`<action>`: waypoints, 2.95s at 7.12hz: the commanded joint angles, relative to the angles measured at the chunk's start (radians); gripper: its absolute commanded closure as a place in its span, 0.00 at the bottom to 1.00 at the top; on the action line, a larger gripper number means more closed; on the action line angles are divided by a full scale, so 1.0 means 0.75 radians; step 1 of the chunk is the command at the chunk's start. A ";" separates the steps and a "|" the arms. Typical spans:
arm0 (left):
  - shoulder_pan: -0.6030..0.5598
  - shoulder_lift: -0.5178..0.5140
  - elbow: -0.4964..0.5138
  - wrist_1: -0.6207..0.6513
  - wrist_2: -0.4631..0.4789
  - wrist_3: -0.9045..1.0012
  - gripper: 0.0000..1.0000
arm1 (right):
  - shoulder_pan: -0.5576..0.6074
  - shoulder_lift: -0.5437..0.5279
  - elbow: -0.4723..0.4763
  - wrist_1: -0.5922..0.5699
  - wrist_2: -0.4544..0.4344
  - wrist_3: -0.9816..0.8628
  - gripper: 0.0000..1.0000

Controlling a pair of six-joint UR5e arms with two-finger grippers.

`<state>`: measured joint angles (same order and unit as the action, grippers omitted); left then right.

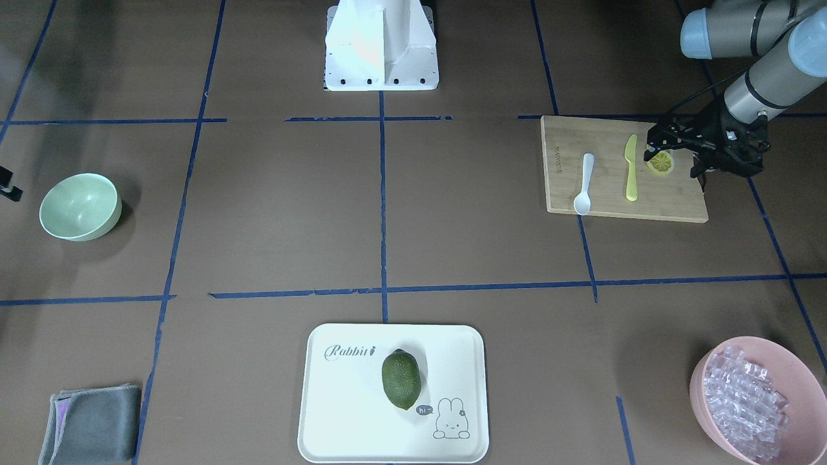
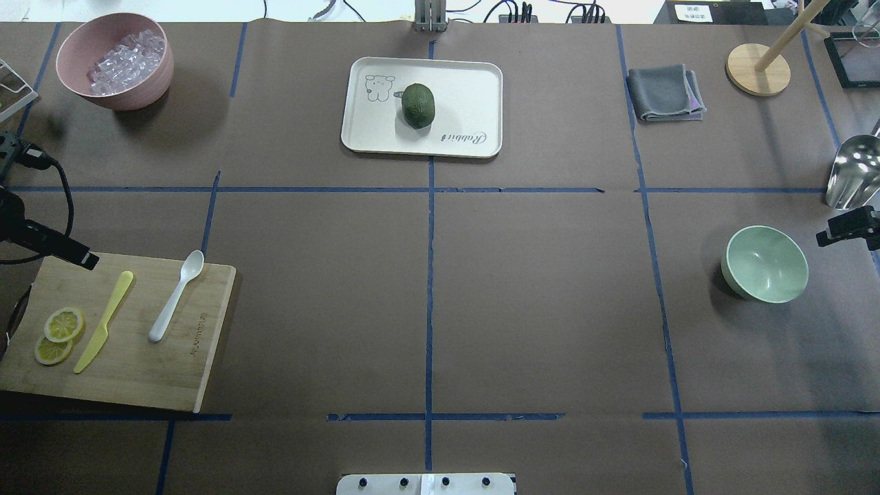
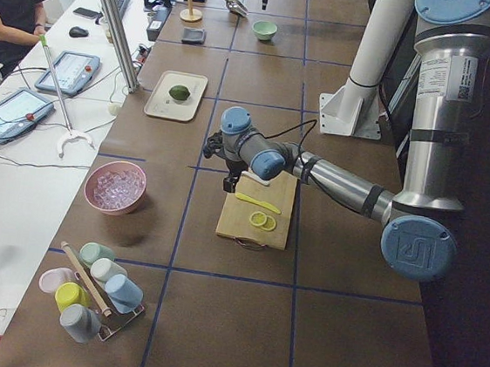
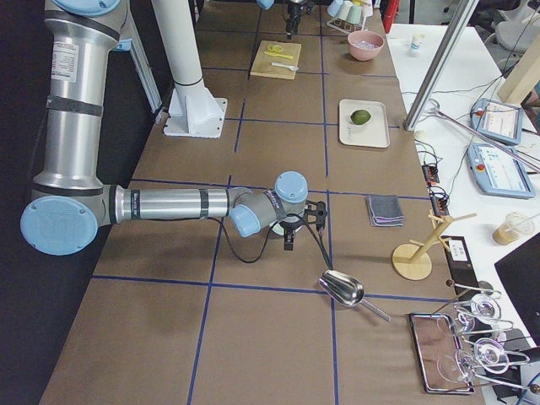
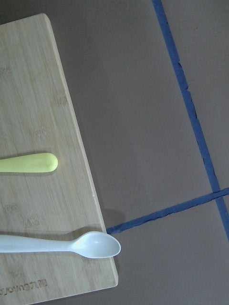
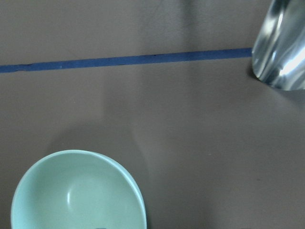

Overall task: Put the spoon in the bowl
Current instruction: 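Lower the right gripper to the green bowl while the left approaches the spoon, then grasp the bowl rim with the right gripper and slide it toward table center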

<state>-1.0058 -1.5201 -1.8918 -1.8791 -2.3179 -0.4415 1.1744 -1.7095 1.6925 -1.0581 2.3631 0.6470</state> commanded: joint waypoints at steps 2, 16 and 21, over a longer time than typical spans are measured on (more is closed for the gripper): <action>0.001 0.002 -0.001 0.000 0.000 0.000 0.00 | -0.144 0.050 -0.078 0.026 -0.020 0.023 0.04; 0.312 -0.166 -0.030 0.006 0.184 -0.232 0.00 | -0.833 0.800 -0.043 0.000 -0.448 1.317 1.00; 0.347 -0.190 0.019 0.006 0.186 -0.242 0.00 | -0.891 0.931 -0.097 -0.146 -0.541 1.363 0.81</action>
<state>-0.7544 -1.6582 -1.8917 -1.8744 -2.1784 -0.6161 0.5108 -1.0155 1.6252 -1.1626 1.9604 1.6657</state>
